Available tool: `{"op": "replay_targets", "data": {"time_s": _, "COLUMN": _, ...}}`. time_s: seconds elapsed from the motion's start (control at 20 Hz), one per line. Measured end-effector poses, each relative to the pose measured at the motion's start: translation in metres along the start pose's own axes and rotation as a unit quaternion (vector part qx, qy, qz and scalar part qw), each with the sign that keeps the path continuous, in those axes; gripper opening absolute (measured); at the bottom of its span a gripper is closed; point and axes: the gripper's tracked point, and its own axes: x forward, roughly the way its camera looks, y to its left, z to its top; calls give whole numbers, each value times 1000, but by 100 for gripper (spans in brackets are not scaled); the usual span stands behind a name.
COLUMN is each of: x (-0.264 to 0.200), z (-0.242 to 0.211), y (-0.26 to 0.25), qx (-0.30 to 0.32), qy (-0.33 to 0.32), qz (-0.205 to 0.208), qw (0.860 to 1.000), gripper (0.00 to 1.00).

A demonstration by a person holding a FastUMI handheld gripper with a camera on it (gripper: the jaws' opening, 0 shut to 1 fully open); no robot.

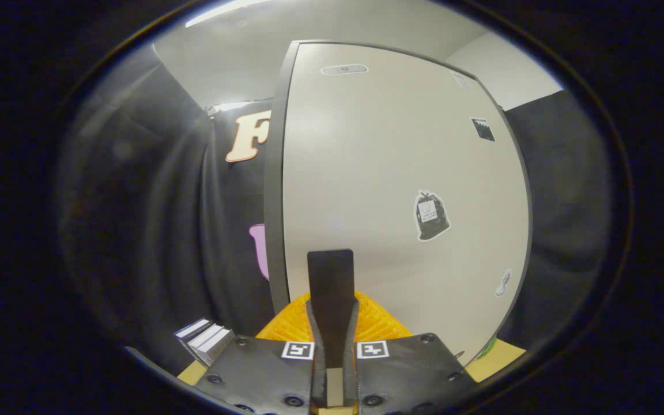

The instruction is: Open the shoe cabinet door, grab the shoes and put them into the shoe cabinet, then close the shoe cabinet door.

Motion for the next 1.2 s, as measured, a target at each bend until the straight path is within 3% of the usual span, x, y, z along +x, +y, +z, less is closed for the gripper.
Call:
{"op": "replay_targets", "data": {"time_s": 0.35, "x": -30, "z": 7, "y": -5, "qx": 1, "qy": 8, "qz": 34, "qw": 999, "gripper": 12}}
{"op": "replay_targets", "data": {"time_s": 0.9, "x": -85, "z": 12, "y": -37, "qx": -2, "qy": 33, "qz": 153, "qw": 988, "gripper": 12}}
{"op": "replay_targets", "data": {"time_s": 1.2, "x": -104, "z": 17, "y": -72, "qx": 4, "qy": 38, "qz": 156, "qw": 987, "gripper": 12}}
